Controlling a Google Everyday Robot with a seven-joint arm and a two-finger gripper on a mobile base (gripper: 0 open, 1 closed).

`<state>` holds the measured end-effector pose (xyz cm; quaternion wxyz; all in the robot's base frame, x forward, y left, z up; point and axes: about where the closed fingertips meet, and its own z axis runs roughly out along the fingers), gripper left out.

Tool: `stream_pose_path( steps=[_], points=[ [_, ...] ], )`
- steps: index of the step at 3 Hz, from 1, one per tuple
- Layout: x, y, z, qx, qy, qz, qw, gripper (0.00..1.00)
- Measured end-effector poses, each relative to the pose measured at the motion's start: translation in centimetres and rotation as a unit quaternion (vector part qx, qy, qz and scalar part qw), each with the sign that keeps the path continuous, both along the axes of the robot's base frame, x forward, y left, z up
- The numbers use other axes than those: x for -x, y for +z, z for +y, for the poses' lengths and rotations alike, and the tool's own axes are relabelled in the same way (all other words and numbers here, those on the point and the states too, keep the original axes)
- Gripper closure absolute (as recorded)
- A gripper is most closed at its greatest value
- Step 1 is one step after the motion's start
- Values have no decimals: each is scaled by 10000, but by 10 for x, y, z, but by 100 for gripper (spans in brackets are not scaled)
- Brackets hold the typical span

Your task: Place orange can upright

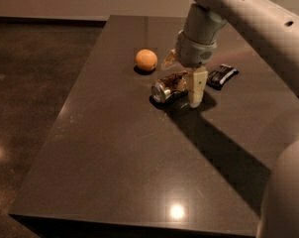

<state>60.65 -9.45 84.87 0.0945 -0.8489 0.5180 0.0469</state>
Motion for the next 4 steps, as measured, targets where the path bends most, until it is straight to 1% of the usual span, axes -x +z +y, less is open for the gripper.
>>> stream_pose_path(
  steps=[1, 2, 3, 4],
  points=[
    [-2, -2, 2, 137, -13, 8, 9999, 39],
    [-4, 2, -2, 247, -72, -58, 9997, 62],
    [-1, 26, -12, 324, -65, -517, 9981, 93],
    [7, 54, -15, 459, 269, -1042, 9931, 100]
  ],
)
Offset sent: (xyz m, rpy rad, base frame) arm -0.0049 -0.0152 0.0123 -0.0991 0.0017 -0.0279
